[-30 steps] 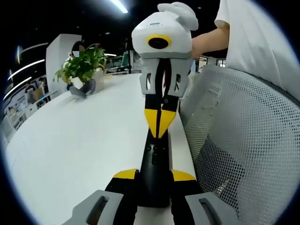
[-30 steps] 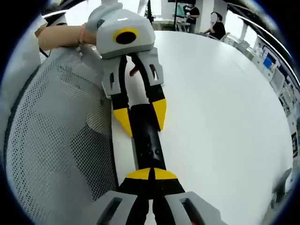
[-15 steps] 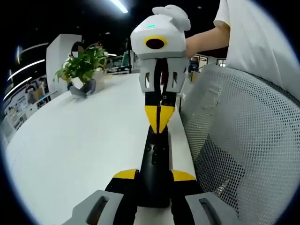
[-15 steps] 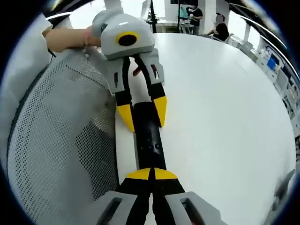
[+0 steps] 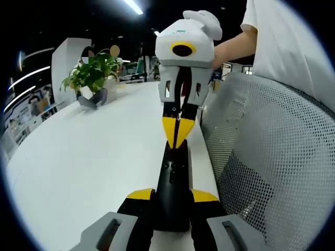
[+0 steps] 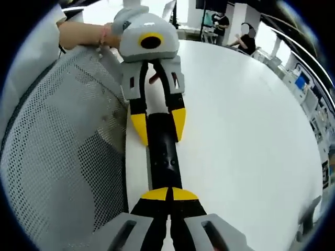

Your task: Press the specified remote control buttons in sequence, fully releasing each button before pressing the next.

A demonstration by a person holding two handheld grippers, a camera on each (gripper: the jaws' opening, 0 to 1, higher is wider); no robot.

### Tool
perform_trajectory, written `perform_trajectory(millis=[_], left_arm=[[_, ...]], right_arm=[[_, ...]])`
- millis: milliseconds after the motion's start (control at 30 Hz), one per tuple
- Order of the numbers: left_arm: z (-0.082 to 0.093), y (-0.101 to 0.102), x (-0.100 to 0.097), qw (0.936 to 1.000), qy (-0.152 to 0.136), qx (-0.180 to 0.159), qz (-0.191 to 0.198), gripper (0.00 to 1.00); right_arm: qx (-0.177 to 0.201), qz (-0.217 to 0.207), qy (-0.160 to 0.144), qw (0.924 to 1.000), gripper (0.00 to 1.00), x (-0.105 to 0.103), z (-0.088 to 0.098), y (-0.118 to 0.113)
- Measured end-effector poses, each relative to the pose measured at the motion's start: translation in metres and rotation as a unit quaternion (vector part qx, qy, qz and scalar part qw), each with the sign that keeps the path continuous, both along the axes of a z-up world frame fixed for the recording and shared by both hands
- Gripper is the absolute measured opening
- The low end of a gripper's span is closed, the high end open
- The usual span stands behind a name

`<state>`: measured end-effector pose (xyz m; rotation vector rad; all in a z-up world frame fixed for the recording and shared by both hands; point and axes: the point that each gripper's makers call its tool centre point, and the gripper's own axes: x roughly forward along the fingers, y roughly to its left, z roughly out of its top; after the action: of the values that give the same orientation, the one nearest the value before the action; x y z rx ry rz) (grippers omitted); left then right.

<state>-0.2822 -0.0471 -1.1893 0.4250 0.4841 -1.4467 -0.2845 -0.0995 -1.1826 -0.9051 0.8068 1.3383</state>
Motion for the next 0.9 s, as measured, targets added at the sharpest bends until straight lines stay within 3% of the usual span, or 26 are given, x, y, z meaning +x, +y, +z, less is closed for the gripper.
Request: perform_trajectory(millis=[233,400,467,600,733,900], left_arm=[[0.000,0.000,0.000,1.0000,0.002,-0.001,0.002,0.25],[0.000,0.000,0.000,1.0000,0.002,-0.001,0.003,0.25],[0.000,0.000,0.000,1.0000,0.001,-0.001,0.004,0.25],[0.000,0.000,0.000,1.0000,0.002,-0.001,0.004,0.25],[-0.001,0.000,0.000,1.0000,0.001,0.000,0.004,0.25],[0.000,0.000,0.000,1.0000,0.000,0.001,0.004,0.25]], right_arm=[[0.029,-0.055,-0.001,0.9981,0.00,0.002,0.000,0.003],[0.094,-0.115,0.029,0.9885,0.00,0.002,0.002,0.002],[0.098,-0.124,0.036,0.9868,0.00,0.002,0.003,0.002],[0.093,-0.099,0.040,0.9899,0.00,-0.006,0.003,0.009],[0.060,-0.061,0.005,0.9963,0.00,-0.002,0.003,0.011],[0.022,-0.029,0.007,0.9993,0.00,-0.004,0.000,0.016]])
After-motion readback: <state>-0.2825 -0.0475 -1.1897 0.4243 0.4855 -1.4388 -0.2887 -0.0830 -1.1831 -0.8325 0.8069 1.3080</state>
